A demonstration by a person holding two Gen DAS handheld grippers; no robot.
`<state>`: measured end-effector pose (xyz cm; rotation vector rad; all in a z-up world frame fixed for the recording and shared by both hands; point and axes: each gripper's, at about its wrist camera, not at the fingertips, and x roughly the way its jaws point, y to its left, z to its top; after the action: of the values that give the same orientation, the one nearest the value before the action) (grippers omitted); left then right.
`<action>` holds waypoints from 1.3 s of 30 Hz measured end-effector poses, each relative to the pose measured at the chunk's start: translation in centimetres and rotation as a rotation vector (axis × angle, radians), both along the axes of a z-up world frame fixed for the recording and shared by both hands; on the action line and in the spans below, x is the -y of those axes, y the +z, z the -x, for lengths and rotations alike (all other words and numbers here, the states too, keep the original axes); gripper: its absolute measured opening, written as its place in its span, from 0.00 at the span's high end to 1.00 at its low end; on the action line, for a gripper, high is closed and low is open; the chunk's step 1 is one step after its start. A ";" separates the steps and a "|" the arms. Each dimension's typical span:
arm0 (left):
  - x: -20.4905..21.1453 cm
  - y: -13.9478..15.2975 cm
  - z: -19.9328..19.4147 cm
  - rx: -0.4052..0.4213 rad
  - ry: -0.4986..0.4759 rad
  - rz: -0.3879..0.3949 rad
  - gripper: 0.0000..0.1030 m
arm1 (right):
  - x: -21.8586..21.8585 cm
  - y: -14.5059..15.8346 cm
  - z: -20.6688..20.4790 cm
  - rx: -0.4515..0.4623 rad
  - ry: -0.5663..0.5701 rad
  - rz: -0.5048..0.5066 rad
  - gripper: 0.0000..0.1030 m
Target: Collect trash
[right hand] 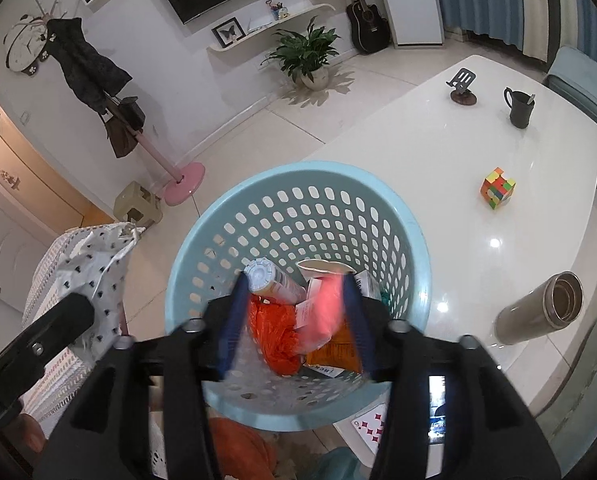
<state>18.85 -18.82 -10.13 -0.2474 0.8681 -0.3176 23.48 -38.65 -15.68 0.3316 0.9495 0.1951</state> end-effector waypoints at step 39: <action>-10.2 6.3 15.9 0.469 0.406 -0.303 0.08 | -12.1 10.1 15.6 0.547 -0.042 0.217 0.40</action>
<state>2.96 -8.58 -3.87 -0.0568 0.3785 0.1359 7.90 -26.50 -5.58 0.0863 0.4163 0.1323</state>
